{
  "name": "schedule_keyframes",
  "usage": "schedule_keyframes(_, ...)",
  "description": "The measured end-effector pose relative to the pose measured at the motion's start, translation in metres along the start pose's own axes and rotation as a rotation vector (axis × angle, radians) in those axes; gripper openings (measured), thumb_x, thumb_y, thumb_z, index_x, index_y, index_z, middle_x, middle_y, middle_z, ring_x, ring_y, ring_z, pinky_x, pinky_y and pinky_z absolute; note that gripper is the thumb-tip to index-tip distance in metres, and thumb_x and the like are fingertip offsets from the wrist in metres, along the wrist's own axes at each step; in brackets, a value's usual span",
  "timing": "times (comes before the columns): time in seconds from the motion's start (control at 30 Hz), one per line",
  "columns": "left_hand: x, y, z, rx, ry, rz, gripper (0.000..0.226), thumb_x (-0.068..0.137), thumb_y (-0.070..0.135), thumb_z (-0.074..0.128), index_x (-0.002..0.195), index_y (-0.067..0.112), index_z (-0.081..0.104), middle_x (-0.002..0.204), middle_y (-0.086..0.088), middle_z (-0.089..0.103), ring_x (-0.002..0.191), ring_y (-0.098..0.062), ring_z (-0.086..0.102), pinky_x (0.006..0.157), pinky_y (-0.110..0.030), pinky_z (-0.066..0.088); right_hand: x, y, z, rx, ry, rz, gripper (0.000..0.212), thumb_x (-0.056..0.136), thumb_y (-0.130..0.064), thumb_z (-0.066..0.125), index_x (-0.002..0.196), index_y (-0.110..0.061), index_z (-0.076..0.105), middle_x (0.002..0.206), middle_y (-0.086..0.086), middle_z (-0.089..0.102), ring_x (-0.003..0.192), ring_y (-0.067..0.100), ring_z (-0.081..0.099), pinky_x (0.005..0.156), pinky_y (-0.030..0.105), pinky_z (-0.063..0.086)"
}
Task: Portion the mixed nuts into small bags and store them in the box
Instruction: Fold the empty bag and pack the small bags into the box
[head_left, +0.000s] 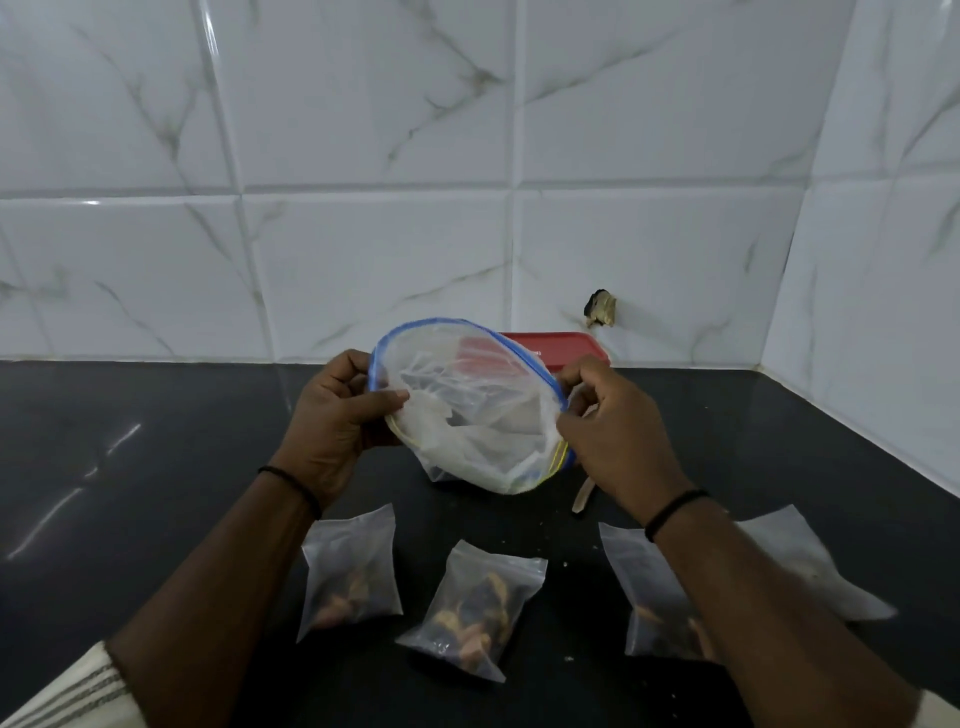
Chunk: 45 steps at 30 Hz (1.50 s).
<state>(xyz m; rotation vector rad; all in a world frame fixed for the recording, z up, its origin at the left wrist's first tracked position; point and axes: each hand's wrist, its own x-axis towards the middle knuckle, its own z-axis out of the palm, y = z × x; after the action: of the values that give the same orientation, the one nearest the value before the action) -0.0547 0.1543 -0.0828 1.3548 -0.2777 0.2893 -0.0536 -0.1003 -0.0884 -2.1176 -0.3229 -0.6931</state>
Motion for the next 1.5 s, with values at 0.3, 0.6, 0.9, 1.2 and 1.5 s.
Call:
schedule_keyframes(0.3,0.012,-0.018,-0.001,0.466,0.695,0.183,0.031,0.073,-0.001,0.049,0.066,0.029,0.053,0.057,0.005,0.047,0.052,-0.029,0.052,0.042,-0.031,0.046,0.001,0.006,0.011,0.011,0.363,0.094,0.023,0.082,-0.005,0.058,0.087,-0.025,0.048,0.084,-0.003,0.054,0.072,0.025,0.062,0.055,0.046,0.057)
schedule_keyframes(0.6,0.003,-0.013,-0.004,0.703,0.537,0.194,0.018,0.076,0.019,0.071,0.078,0.032,0.059,0.066,0.005,0.056,0.062,-0.021,0.057,0.062,-0.037,0.051,-0.004,0.007,0.006,-0.158,0.263,-0.002,0.021,0.085,-0.017,0.072,0.083,-0.023,0.053,0.078,-0.009,0.059,0.068,0.003,0.054,0.057,0.011,0.038)
schedule_keyframes(0.9,0.002,-0.009,0.006,0.670,0.330,0.193,0.010,0.086,0.025,0.071,0.089,0.016,0.074,0.079,0.001,0.072,0.075,-0.015,0.069,0.070,-0.032,0.056,-0.003,0.007,0.008,-0.167,0.253,-0.143,0.018,0.091,-0.032,0.069,0.080,-0.018,0.063,0.073,-0.007,0.060,0.066,0.008,0.054,0.060,0.016,0.038)
schedule_keyframes(1.2,-0.003,-0.004,0.014,0.488,0.147,0.117,0.016,0.087,-0.005,0.062,0.089,0.011,0.065,0.053,0.012,0.059,0.050,0.001,0.053,0.048,-0.009,0.043,-0.004,0.001,0.007,-0.070,0.213,-0.075,0.004,0.089,-0.016,0.068,0.090,-0.017,0.064,0.079,-0.010,0.061,0.068,-0.002,0.055,0.061,0.002,0.039)
schedule_keyframes(1.5,-0.011,0.001,0.014,0.868,0.495,0.560,0.019,0.086,-0.003,0.059,0.089,0.015,0.063,0.062,0.010,0.047,0.055,-0.009,0.046,0.052,-0.021,0.034,-0.002,0.000,0.007,-0.263,0.402,-0.169,0.018,0.086,-0.004,0.062,0.091,-0.021,0.059,0.077,-0.009,0.046,0.064,0.007,0.045,0.057,0.020,0.040)
